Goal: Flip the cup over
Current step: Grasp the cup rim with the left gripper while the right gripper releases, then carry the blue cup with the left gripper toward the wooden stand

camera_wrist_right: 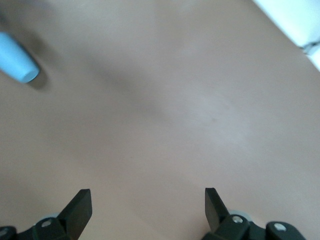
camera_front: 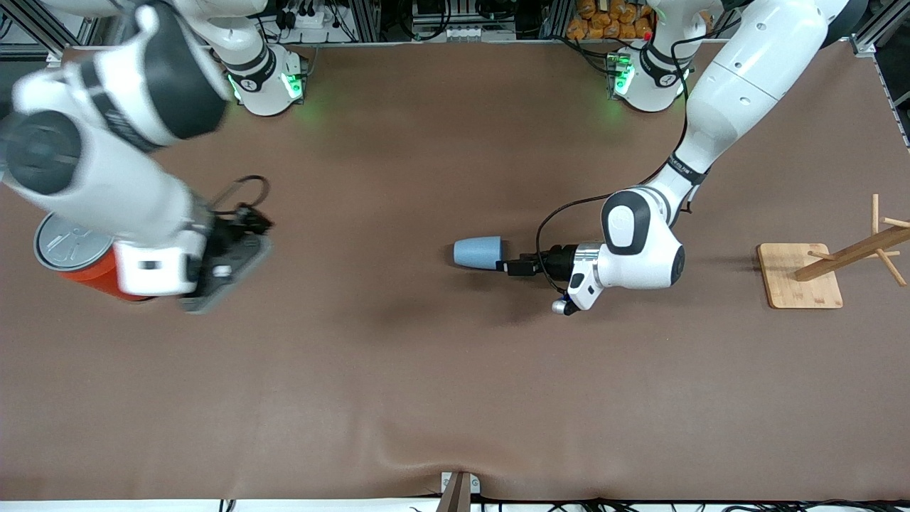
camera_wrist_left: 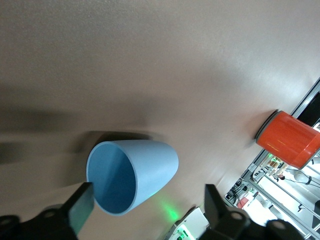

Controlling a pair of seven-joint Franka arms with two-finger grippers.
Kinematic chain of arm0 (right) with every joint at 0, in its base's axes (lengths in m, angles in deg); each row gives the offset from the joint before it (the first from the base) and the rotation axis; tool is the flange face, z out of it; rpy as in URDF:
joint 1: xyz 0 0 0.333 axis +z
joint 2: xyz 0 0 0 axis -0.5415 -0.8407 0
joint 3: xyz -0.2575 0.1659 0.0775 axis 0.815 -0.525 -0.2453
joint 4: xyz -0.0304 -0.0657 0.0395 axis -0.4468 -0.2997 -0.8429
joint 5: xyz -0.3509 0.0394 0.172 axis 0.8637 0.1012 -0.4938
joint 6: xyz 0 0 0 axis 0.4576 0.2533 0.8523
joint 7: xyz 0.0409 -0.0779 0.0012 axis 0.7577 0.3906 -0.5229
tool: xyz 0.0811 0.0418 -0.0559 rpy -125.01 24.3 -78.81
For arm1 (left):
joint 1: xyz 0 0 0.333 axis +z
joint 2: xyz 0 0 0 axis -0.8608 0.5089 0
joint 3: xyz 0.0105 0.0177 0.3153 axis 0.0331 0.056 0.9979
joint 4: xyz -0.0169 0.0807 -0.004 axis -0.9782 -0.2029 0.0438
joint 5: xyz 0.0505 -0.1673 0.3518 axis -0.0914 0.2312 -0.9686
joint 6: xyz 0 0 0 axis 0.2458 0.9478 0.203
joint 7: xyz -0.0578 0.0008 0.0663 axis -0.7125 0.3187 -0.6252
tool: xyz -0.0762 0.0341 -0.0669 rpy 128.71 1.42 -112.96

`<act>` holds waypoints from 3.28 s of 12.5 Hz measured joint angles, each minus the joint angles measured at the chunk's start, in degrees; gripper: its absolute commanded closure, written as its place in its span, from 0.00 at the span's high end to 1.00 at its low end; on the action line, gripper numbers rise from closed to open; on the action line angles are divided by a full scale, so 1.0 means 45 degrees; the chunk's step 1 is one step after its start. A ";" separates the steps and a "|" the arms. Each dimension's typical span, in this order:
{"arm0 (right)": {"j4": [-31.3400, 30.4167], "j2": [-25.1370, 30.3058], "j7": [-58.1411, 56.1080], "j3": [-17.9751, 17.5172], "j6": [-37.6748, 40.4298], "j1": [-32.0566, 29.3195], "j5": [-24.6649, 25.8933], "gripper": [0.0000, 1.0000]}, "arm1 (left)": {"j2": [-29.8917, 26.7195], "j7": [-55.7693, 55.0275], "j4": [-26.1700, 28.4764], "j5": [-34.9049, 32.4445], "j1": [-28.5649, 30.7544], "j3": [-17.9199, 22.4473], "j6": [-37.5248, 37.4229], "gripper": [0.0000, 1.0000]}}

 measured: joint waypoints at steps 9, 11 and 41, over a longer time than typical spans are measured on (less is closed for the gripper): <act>-0.1917 0.2862 0.8449 0.3444 -0.0278 -0.0090 -0.0870 1.00 | 0.0476 0.0090 0.0047 0.0960 -0.0754 -0.0022 0.0860 0.86; -0.4442 0.4532 0.8608 0.3997 -0.1802 -0.0140 -0.1155 1.00 | 0.0477 0.0091 0.0035 0.1376 -0.1072 -0.0033 0.1296 0.82; -0.4921 0.5543 0.8500 0.5137 -0.0313 -0.0106 -0.2496 1.00 | -0.2477 -0.0893 -0.2541 -0.5469 0.4063 0.0256 -0.2188 0.00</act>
